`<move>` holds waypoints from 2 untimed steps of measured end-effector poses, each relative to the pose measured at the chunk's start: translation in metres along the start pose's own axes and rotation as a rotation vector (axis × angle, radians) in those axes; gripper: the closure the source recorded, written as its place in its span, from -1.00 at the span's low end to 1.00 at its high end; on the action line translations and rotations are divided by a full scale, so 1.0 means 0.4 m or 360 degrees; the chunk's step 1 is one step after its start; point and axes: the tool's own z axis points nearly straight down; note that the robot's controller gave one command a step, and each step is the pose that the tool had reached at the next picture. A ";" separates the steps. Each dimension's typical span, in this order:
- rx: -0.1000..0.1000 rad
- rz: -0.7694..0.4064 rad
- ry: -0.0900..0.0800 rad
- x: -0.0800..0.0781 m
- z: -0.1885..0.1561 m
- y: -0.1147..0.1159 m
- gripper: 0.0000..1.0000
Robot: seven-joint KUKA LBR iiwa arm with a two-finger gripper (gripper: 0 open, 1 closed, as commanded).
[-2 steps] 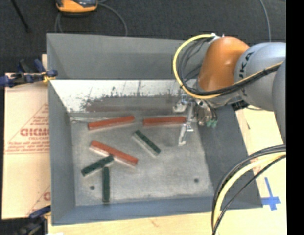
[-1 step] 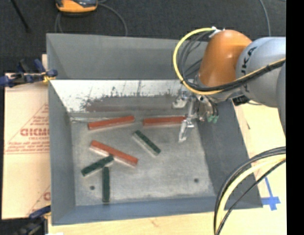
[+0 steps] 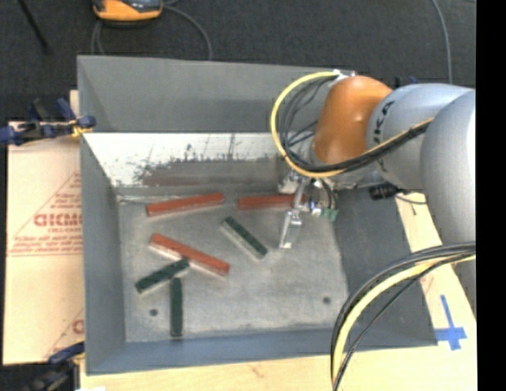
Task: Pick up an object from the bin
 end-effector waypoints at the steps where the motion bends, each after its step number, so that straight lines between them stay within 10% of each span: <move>1: 0.0004 -0.0001 0.0002 0.001 -0.016 -0.002 1.00; 2: 0.0004 -0.0002 0.0002 0.001 -0.016 -0.002 1.00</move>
Offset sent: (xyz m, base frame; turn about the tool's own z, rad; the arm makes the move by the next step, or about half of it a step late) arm 0.0000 0.0000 0.0000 0.0000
